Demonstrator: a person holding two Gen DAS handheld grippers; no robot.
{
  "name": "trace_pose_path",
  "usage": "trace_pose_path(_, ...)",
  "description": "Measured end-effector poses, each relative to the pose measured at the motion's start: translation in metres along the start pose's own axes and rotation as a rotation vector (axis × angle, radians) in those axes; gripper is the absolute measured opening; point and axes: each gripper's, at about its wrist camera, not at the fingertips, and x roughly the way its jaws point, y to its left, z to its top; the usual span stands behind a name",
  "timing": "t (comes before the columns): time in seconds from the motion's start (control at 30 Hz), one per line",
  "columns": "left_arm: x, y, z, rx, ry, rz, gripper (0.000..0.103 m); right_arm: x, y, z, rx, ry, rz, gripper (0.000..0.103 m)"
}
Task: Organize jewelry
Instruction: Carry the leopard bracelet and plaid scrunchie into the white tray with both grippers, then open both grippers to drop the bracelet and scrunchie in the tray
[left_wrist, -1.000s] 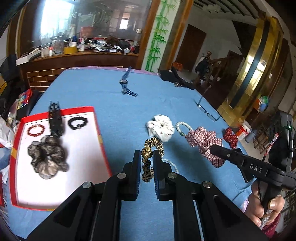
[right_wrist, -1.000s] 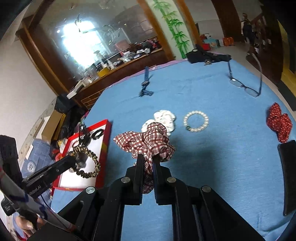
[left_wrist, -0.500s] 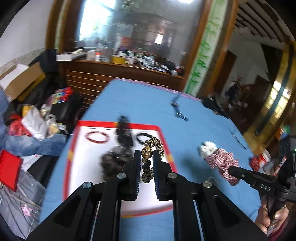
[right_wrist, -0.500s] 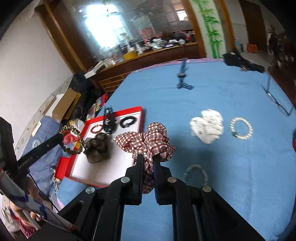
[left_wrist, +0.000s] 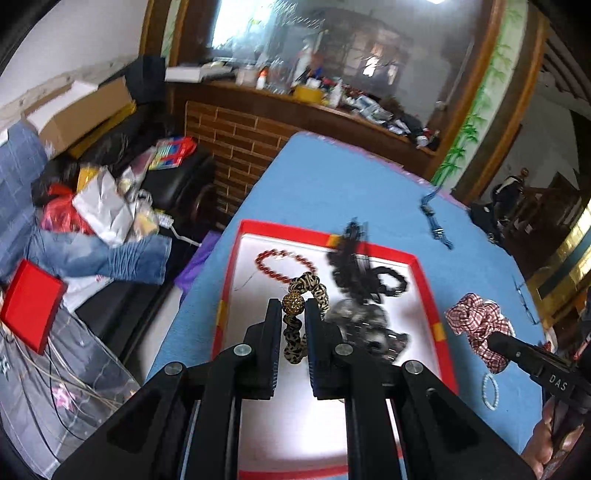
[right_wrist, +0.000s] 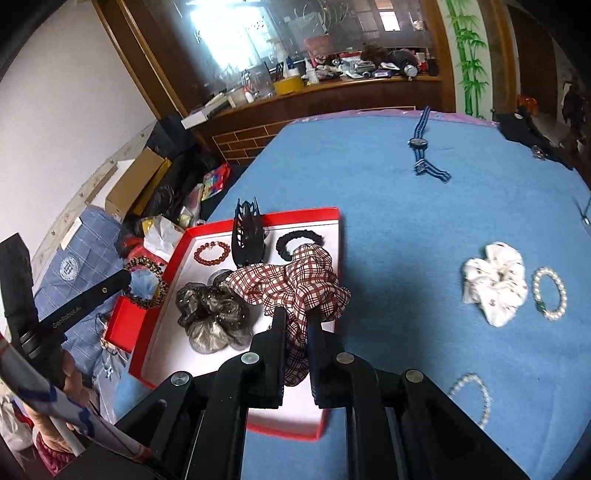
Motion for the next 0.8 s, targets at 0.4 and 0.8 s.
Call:
trace_pose_path(0.4, 0.061, 0.019, 0.002, -0.020, 0.089, 0.033, 0.012, 0.059, 0.008, 0.016, -0.016, 0.048, -0.049, 0.013)
trace_pose_path(0.8, 0.077, 0.022, -0.002, 0.007, 0.104, 0.086, 0.012, 0.093, 0.004, 0.017, -0.017, 0.096, -0.079, 0.013)
